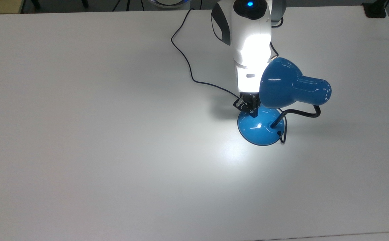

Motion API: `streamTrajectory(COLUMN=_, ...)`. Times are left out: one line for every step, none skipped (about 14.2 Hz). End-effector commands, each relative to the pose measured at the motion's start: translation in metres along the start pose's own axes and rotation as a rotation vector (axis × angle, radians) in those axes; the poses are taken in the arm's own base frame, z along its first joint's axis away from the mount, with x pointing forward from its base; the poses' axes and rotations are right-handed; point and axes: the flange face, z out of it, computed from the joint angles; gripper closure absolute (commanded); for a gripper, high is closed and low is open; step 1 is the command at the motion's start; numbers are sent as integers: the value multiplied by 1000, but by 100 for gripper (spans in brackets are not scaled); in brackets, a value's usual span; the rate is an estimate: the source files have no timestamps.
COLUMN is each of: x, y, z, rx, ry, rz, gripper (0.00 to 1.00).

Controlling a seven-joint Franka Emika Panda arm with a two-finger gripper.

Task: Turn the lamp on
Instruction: 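Lift the gripper up and away from the lamp base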

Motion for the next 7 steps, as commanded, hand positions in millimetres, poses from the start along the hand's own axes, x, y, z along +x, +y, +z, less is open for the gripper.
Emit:
streamTrajectory(x=1, y=8, z=-3, rx=-2, ry=43, rz=-10, gripper=100)
streamTrajectory(x=-6, y=15, z=-25, rx=-11, ry=11, rz=5, gripper=100)
streamTrajectory(x=-13, y=15, z=-46, rx=0, ry=-72, rz=27, gripper=100)
streamTrajectory(x=-19, y=21, z=-61, rx=4, ry=-129, rz=58, gripper=100)
streamTrajectory(x=-28, y=33, z=-76, rx=2, ry=-174, rz=104, gripper=100)
streamTrajectory(x=-34, y=43, z=-93, rx=-9, ry=-200, rz=147, gripper=100)
streamTrajectory(x=-42, y=54, z=-110, rx=-22, ry=-226, rz=191, gripper=100)
